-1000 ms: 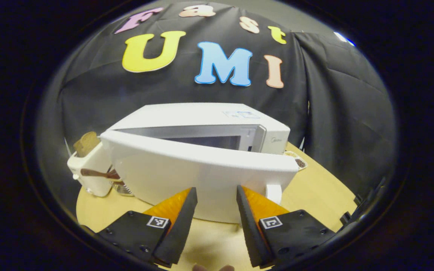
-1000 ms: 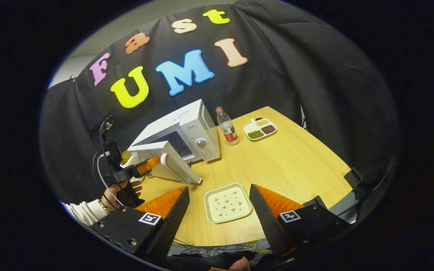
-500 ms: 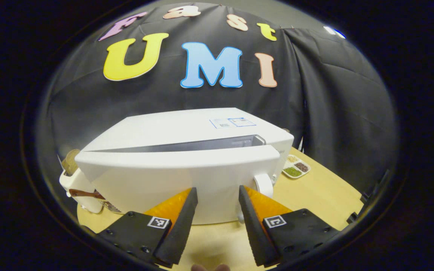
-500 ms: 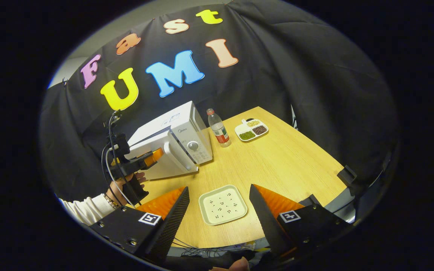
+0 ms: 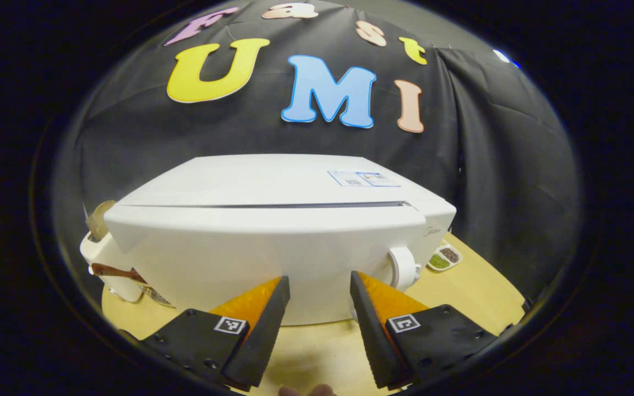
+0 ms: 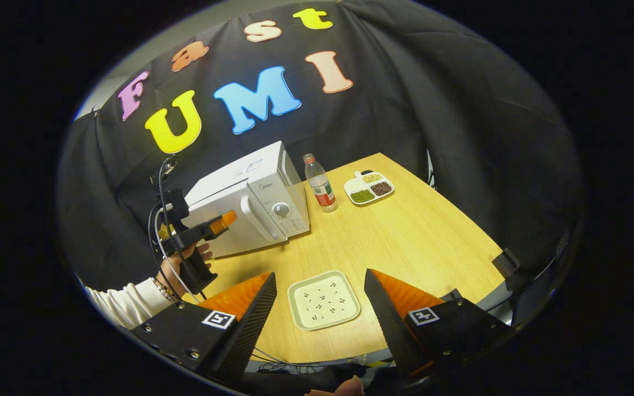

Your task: Open the microwave oven with the left hand, put the food in, and close the microwave oven.

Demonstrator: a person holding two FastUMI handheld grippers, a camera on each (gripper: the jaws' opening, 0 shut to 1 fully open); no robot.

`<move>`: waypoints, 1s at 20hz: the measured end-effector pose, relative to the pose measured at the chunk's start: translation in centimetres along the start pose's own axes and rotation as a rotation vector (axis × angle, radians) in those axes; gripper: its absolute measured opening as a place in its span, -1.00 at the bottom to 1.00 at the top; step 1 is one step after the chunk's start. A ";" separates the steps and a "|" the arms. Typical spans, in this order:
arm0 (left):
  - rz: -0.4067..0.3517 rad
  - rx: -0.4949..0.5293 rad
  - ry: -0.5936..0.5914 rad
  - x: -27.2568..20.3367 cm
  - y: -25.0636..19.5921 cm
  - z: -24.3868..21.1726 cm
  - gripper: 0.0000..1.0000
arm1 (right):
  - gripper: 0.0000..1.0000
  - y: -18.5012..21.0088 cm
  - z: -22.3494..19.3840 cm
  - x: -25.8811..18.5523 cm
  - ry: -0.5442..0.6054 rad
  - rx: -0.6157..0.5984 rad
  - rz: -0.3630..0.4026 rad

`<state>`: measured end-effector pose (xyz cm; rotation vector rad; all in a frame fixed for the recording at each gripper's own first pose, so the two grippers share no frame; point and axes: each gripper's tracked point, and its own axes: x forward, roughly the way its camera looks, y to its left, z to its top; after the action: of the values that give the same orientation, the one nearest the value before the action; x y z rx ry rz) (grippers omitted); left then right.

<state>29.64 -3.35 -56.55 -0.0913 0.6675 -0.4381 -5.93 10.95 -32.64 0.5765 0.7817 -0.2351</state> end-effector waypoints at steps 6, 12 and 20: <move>-0.015 -0.023 0.038 1.0 -0.8 -0.9 0.56 | 0.96 0.1 -0.4 0.2 0.014 -0.002 -0.002; -0.055 -0.005 0.047 1.6 -2.1 -0.5 0.56 | 0.97 -0.1 -1.0 -0.5 0.022 0.011 -0.002; -0.036 0.103 -0.099 -3.3 -1.1 5.0 0.60 | 0.96 -1.9 2.0 -2.0 -0.045 -0.001 0.004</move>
<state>30.03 -3.21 -50.42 -0.0270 0.5454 -0.4989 -6.95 8.23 -30.84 0.5701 0.7369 -0.2433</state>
